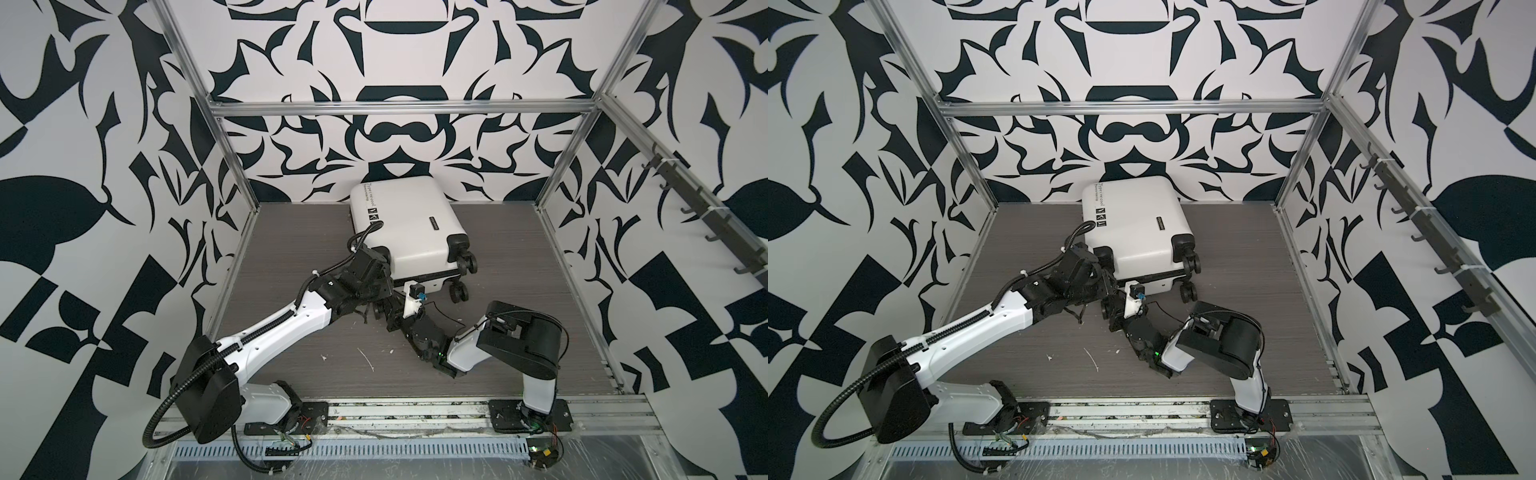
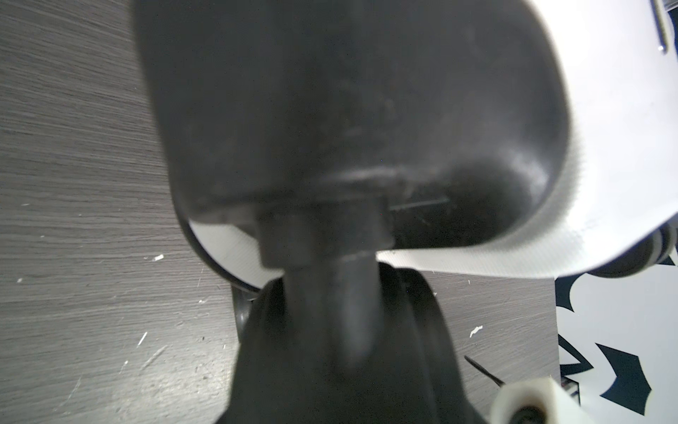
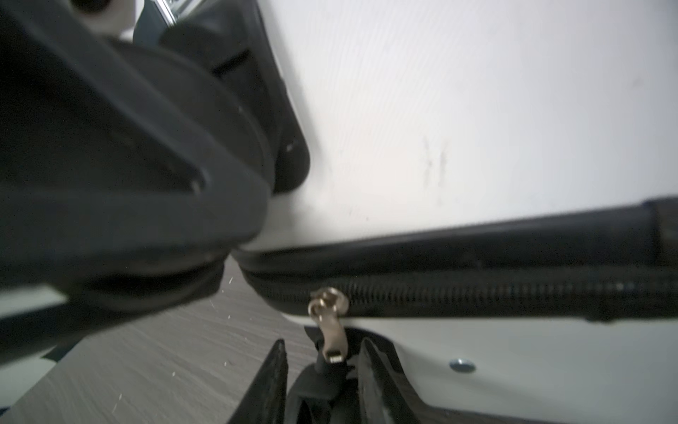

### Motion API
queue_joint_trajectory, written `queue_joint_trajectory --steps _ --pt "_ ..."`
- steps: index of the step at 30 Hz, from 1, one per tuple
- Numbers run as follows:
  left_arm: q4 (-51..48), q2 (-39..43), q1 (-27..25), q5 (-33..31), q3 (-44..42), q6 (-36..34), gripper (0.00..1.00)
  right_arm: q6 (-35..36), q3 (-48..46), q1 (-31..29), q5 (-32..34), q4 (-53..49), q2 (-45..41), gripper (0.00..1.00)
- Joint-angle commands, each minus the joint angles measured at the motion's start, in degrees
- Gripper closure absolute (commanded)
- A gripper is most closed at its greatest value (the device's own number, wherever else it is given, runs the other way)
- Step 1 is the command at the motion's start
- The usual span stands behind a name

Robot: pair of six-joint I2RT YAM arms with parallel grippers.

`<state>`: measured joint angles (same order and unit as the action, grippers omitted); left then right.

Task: Pack the luggage

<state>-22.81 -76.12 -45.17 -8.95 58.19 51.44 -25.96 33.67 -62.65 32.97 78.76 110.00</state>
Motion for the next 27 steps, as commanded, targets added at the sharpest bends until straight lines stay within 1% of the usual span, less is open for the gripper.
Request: queue_joint_trajectory --steps 1,7,14,20,27 --pt "1.2 2.2 -0.3 2.5 -1.7 -3.2 1.00 1.1 2.1 0.0 2.8 2.9 0.0 0.67" --pt "1.3 2.5 -0.2 2.8 -2.1 -3.1 1.00 1.0 3.6 0.0 4.7 2.8 1.2 0.70" --pt "1.3 2.6 -0.2 3.1 -2.3 -3.1 1.00 1.7 4.8 0.0 7.2 1.3 1.1 0.76" --pt "1.4 2.6 -0.2 3.4 -2.2 -3.0 1.00 2.5 5.7 0.8 7.2 0.7 0.6 0.84" --pt "1.5 2.7 -0.2 3.4 -2.5 -3.0 1.00 2.2 3.8 2.2 7.0 1.1 -1.0 0.91"
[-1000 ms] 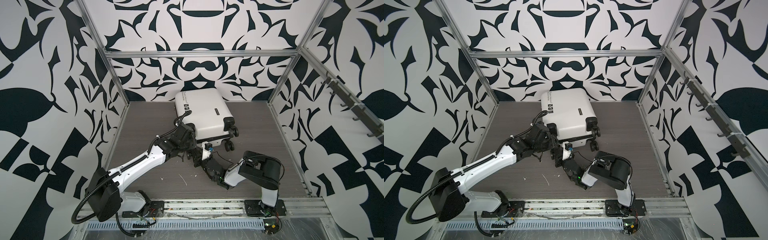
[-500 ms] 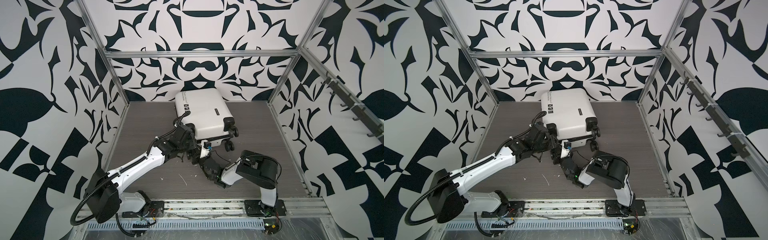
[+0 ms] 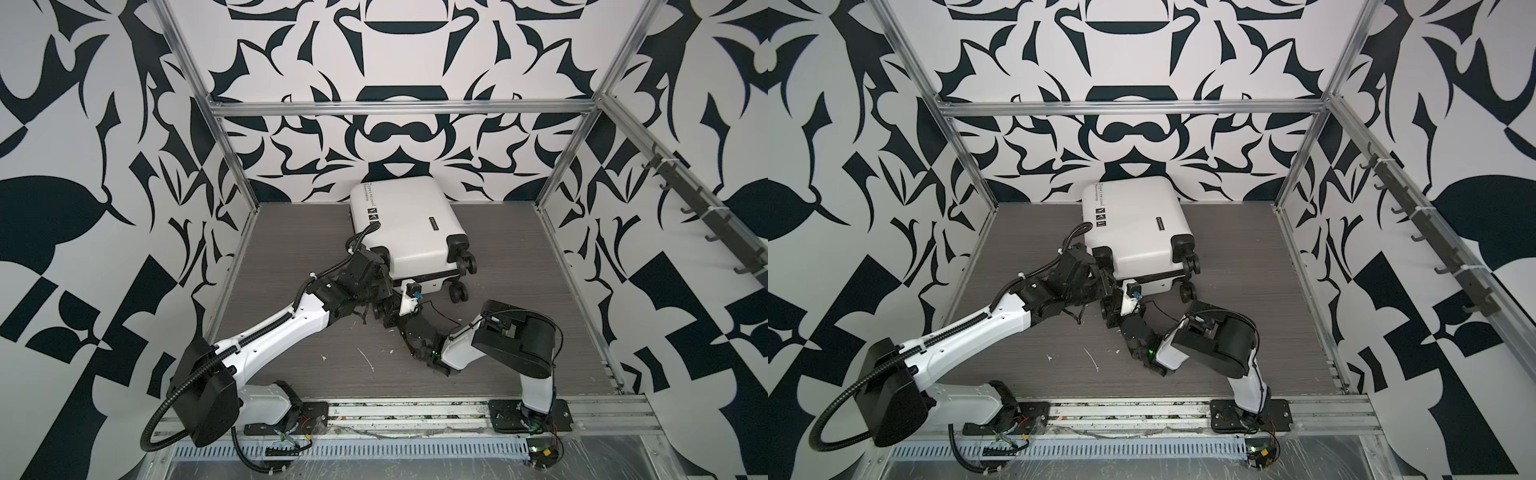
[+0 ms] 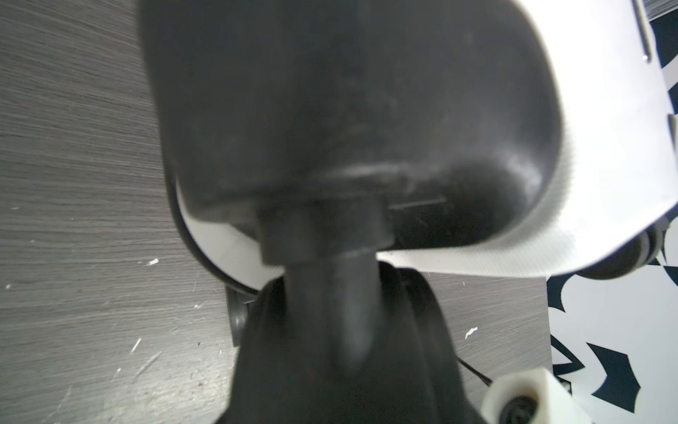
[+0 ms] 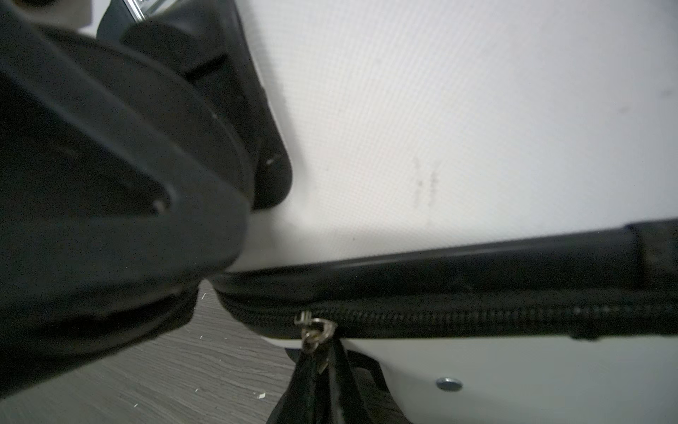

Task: Pack the luggage

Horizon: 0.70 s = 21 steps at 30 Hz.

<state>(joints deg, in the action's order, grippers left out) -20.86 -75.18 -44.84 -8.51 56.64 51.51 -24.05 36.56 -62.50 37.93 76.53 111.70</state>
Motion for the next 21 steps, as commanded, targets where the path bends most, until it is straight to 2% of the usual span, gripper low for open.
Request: queue_joint_trajectory --steps 1,12,17,21 --pt "-0.5 1.7 -0.5 3.0 -1.0 -3.1 1.00 0.4 0.7 2.1 1.9 3.4 -2.9 0.91" --pt "-0.2 1.7 -0.3 2.9 -1.2 -2.9 1.00 0.7 -0.5 2.6 -2.2 4.9 -3.5 1.00" --pt "-0.9 1.7 -0.2 2.1 -1.4 -3.0 1.00 1.2 -1.6 2.6 -0.2 4.1 -4.9 1.00" --pt "-1.2 4.3 -0.2 0.8 -2.0 -2.7 1.00 1.6 -1.9 2.6 2.1 -0.8 -7.3 1.00"
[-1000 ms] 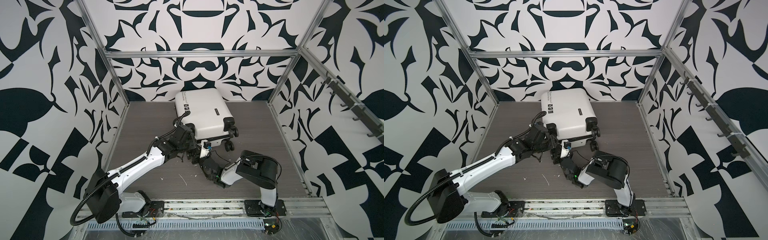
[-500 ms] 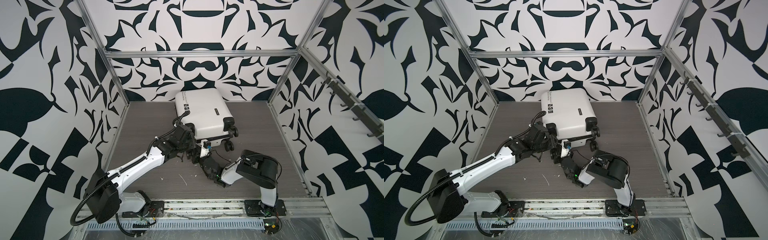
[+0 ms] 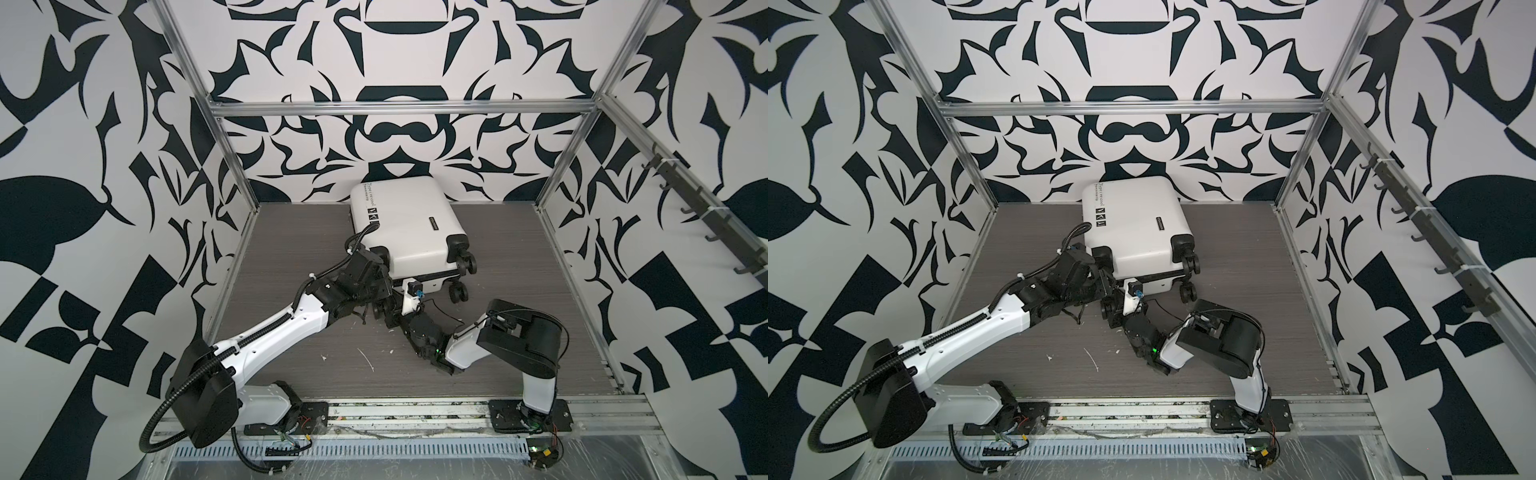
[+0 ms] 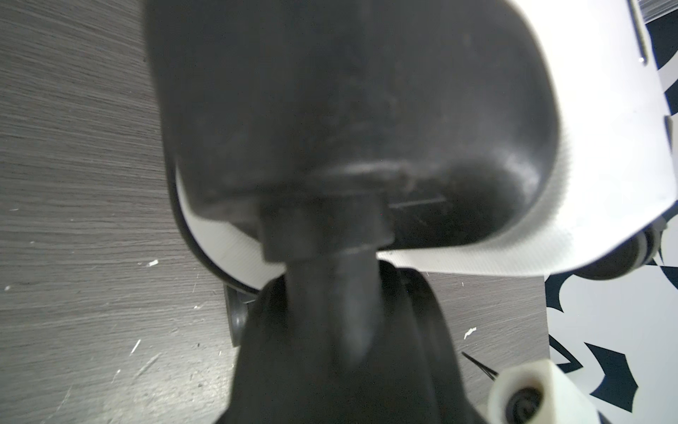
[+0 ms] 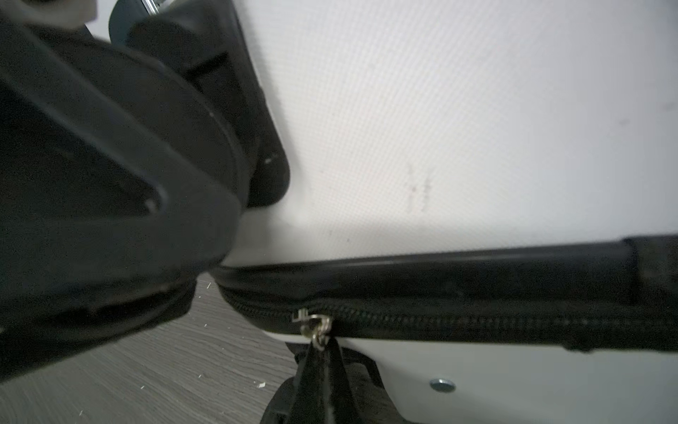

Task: Pack the luggage

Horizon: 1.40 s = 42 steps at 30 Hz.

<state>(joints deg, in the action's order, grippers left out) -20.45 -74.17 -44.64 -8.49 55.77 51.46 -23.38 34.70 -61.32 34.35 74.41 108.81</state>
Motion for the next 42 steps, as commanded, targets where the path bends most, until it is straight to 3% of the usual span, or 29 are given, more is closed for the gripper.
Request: queue_joint_trajectory --steps 1,25,36,42 --pt "-1.8 3.5 -0.3 0.6 -1.3 -2.8 1.00 1.3 -0.2 1.4 6.3 0.7 -4.9 1.00" --pt "-2.5 4.4 0.4 -0.3 -1.8 -2.2 1.00 2.9 -12.9 5.7 12.6 -6.2 -19.0 1.00" --pt "-3.2 4.1 0.6 -0.3 -1.1 -2.1 1.00 0.4 -21.7 13.1 11.6 -12.5 -31.8 1.00" --pt "-3.7 4.4 0.8 -0.8 -1.2 -2.0 1.00 -3.0 -24.3 19.1 7.8 -18.2 -37.9 1.00"
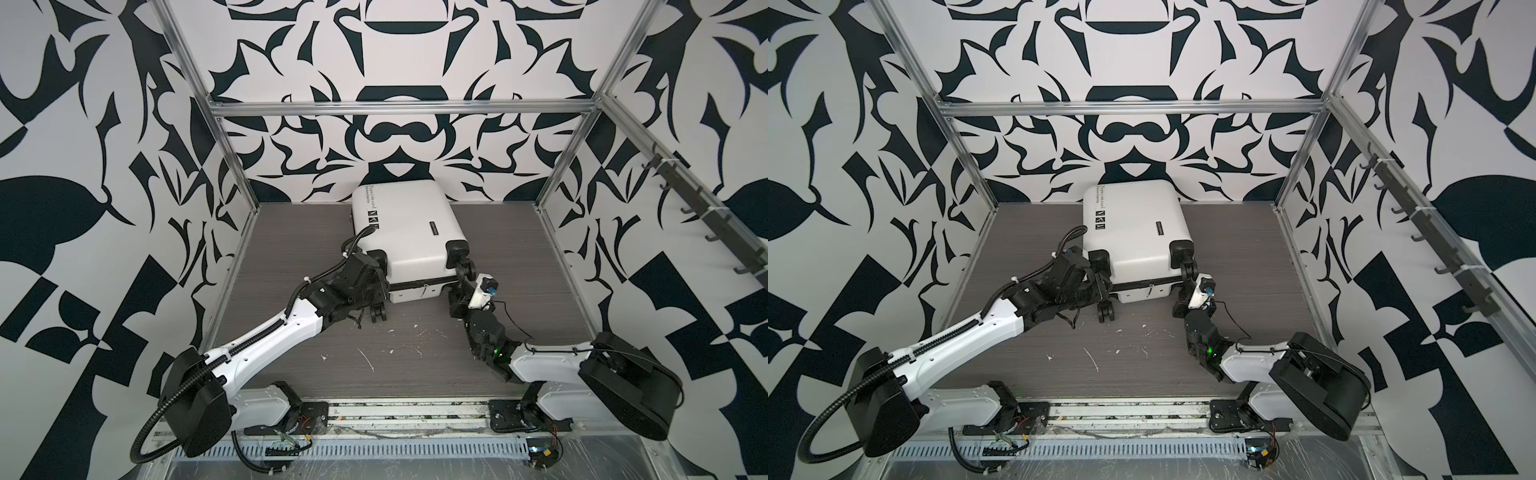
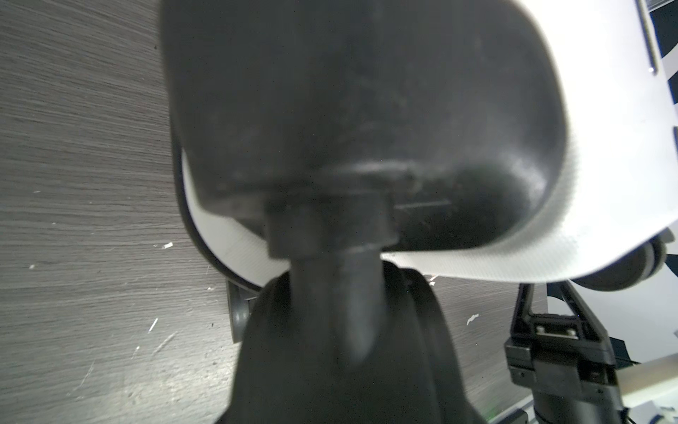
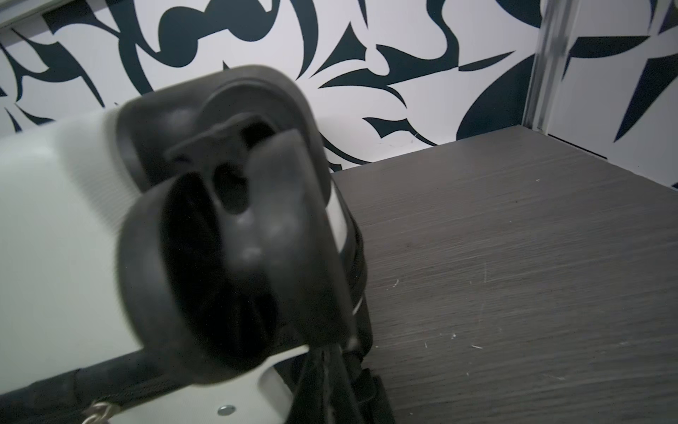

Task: Pack the luggage

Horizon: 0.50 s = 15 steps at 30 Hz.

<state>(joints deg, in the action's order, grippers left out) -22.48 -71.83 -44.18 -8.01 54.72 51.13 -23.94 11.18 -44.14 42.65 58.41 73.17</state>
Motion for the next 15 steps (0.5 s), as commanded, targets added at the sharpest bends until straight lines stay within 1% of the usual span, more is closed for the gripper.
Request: queue_joint_trajectory --steps 1,3,7,9,11,12,14,15 --pt "-1.7 2.1 0.3 -1.3 -0.1 -1.7 1.00 -2.5 -1.2 2.7 -1.3 -2.2 -2.8 1.00" --pt "-1.8 2.2 0.4 -1.3 -0.1 -1.7 1.00 -1.8 -1.9 3.6 -3.1 -1.4 -3.7 1.00" --pt "-1.6 2.4 0.5 -1.2 0.0 -1.7 1.00 2.1 -2.5 4.8 -11.7 -0.2 -4.8 1.00" --pt "-1.6 2.3 0.5 -1.0 0.2 -2.0 1.00 3.5 -2.0 4.8 -15.4 -2.1 -5.6 1.00" --pt "-1.5 2.3 0.6 -0.9 0.3 -2.1 1.00 4.5 -1.1 4.8 -19.1 -5.4 -6.7 0.97" --pt "-1.6 2.4 0.6 -0.9 0.3 -2.2 1.00 4.2 -0.6 4.8 -19.7 -7.7 -7.5 0.93" --pt "-1.6 2.5 0.6 -0.9 0.3 -2.2 1.00 3.6 -0.1 4.8 -20.7 -11.2 -8.9 0.81" --pt "-1.5 2.6 0.6 -0.9 0.2 -2.3 1.00 3.6 -0.1 4.8 -21.9 -12.2 -9.5 0.68"
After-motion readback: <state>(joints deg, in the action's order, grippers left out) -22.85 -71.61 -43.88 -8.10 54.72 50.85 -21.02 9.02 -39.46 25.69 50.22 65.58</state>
